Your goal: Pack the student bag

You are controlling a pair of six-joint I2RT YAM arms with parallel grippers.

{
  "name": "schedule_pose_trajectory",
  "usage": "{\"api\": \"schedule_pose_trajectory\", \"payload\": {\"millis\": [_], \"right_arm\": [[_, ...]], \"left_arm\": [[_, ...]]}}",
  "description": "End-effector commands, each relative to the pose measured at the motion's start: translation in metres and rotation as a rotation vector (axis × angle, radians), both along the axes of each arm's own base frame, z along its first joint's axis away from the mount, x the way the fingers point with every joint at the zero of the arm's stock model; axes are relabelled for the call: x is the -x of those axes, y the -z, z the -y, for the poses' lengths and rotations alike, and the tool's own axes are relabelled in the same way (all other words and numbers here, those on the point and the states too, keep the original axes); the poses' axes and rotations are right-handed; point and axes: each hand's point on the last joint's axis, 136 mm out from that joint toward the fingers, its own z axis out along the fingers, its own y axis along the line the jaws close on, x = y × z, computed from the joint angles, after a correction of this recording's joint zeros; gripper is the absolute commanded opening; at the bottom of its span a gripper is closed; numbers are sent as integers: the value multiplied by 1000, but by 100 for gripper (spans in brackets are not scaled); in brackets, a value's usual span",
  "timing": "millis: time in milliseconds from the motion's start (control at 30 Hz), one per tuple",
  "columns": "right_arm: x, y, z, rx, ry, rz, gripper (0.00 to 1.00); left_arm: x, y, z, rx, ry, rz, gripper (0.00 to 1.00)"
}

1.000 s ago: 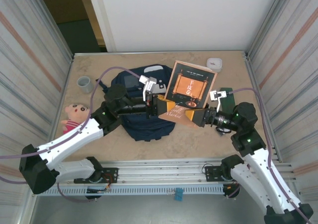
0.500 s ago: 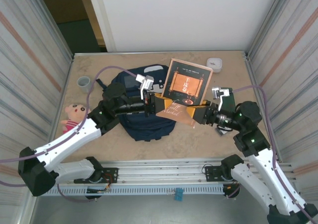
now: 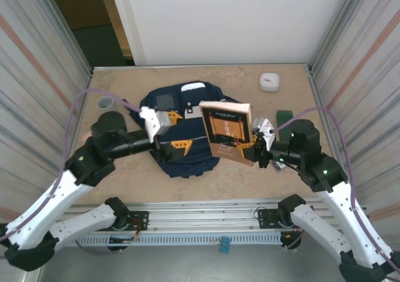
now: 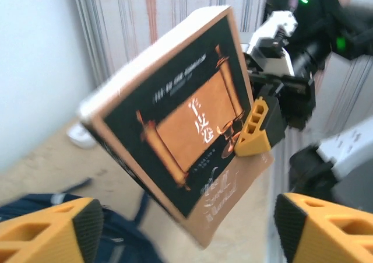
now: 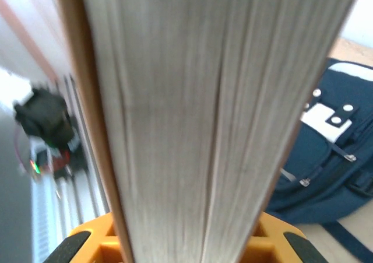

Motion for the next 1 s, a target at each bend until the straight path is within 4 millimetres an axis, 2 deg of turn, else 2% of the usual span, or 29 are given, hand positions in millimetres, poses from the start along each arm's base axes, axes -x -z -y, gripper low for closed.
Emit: {"api": "schedule_pose_trajectory", "payload": {"millis": [0,233,400,467,567,600,633,700,733,767,833,967], "right_arm": [[8,12,1,237,-155,194,0],[17,39,-23,459,-347,227,0],[17,29,-43,415,-408,237,0],[17,22,-48,384,-415,250,0],[10,23,-53,373,-411,221,1],[7,21,-53,357,-394,206,6],[3,18,-52,326,-372,180,17],[-3,12,-45,224,-335,102,48],[-9,12,-41,155,-302,39,58],[-9,6,-34,84,-269,15,63],[-21,0,-22,-54,-171,-56,68],[-25,-13,-11,-283,-98,-85,81]], "left_arm": [[8,37,-14,-275,63,188,84],[-3,68,2,-394,129,119,90],[-4,87,18,-405,198,44,87],[-2,91,22,-398,225,23,78],[2,89,26,-360,244,11,45],[4,87,27,-337,252,6,32],[5,84,27,-307,255,1,18],[5,77,24,-232,258,-25,4],[6,71,21,-179,266,-38,1],[5,66,18,-133,269,-48,0],[3,51,12,-32,271,-59,0],[-3,28,6,106,260,-56,0]]}}
